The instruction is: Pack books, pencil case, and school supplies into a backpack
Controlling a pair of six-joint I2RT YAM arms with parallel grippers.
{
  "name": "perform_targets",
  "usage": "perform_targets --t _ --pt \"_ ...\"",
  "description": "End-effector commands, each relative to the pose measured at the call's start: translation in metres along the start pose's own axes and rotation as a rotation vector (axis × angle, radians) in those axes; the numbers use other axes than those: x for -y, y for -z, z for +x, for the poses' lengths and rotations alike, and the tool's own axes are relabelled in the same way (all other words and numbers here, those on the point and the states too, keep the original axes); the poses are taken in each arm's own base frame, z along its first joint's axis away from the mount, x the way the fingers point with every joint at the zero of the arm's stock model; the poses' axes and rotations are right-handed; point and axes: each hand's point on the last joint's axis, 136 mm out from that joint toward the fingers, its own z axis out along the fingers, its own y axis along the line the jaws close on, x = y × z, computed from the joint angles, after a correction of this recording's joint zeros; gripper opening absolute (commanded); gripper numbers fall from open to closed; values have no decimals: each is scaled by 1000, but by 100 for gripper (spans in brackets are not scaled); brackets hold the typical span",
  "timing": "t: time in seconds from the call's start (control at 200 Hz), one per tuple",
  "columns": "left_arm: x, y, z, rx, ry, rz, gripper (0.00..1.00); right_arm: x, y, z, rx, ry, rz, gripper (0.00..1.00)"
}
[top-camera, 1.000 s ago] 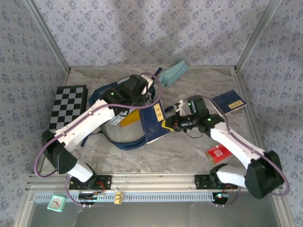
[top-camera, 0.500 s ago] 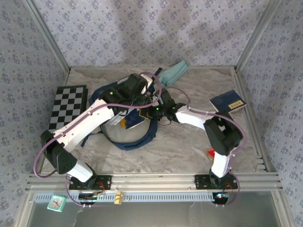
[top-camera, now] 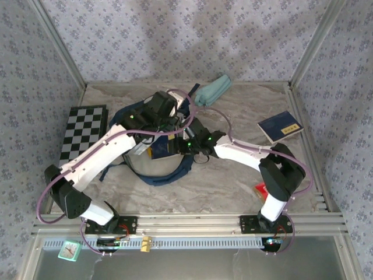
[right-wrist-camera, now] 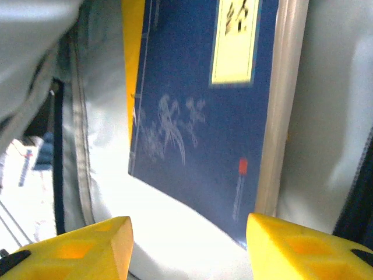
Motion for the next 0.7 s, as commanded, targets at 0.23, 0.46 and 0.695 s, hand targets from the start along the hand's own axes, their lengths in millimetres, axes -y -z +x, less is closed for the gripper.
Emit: perform_targets --t 0.23,0.46,0.695 --pt "-8 26 -38 163 80 24 0 12 -36 23 -85 79 137 32" --pt "-3 22 -36 147 81 43 0 -2 -41 -46 179 179 139 19" --pt "-6 24 -30 134 78 31 0 -8 -28 -28 142 246 65 25"
